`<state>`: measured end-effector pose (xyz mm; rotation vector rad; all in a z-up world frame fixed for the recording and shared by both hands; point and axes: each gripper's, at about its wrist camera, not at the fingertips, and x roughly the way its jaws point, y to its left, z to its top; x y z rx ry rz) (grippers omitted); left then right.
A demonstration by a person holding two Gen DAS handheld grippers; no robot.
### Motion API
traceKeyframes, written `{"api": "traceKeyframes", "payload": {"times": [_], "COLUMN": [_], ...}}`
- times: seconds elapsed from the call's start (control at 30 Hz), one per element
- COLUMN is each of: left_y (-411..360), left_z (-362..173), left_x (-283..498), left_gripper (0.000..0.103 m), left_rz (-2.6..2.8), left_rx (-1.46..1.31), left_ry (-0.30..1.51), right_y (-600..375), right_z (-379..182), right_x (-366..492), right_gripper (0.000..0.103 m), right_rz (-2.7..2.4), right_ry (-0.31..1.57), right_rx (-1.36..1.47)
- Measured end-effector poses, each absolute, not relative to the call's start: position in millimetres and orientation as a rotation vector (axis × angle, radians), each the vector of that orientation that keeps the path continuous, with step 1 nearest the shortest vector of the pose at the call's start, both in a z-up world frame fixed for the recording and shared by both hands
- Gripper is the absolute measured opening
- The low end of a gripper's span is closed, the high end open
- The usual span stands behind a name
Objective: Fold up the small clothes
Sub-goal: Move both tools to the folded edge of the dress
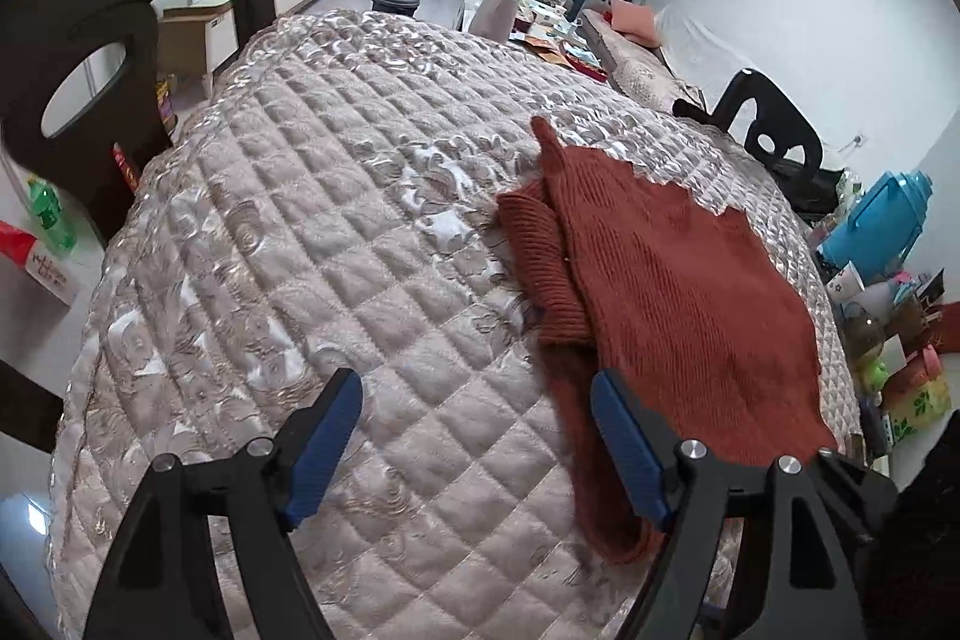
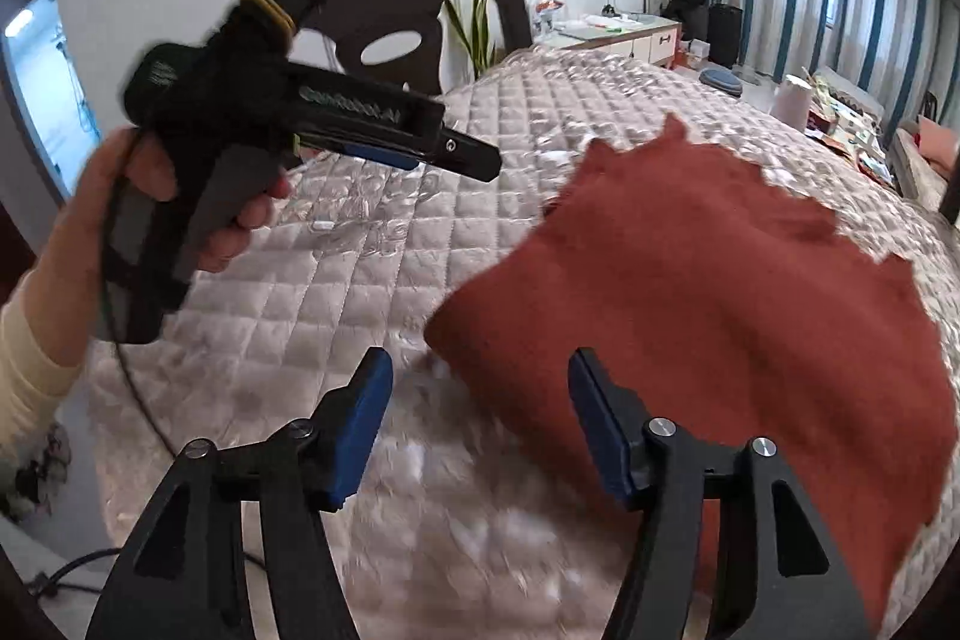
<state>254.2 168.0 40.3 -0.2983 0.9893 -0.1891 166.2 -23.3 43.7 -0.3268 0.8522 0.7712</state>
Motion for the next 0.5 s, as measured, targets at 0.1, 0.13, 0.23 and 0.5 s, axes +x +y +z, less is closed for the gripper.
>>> {"api": "traceKeyframes", "payload": {"times": [0.1, 0.13, 0.23, 0.5], "left_y": [176, 178, 182, 177], "left_z": [38, 37, 32, 29], "left_x": [253, 253, 257, 279], "left_gripper": [0.081, 0.081, 0.081, 0.087], "left_rz": [-0.177, -0.176, -0.196, -0.283], "left_rx": [-0.299, -0.304, -0.34, -0.435], "left_ry": [0.987, 0.991, 1.006, 1.014], "right_y": [-9, -4, 11, 8], "right_z": [33, 29, 17, 15], "right_x": [167, 167, 166, 165], "right_gripper": [0.062, 0.062, 0.062, 0.041], "right_rz": [0.753, 0.745, 0.692, 0.614], "right_ry": [0.858, 0.858, 0.878, 0.831], "right_rx": [-0.387, -0.416, -0.515, -0.528]}}
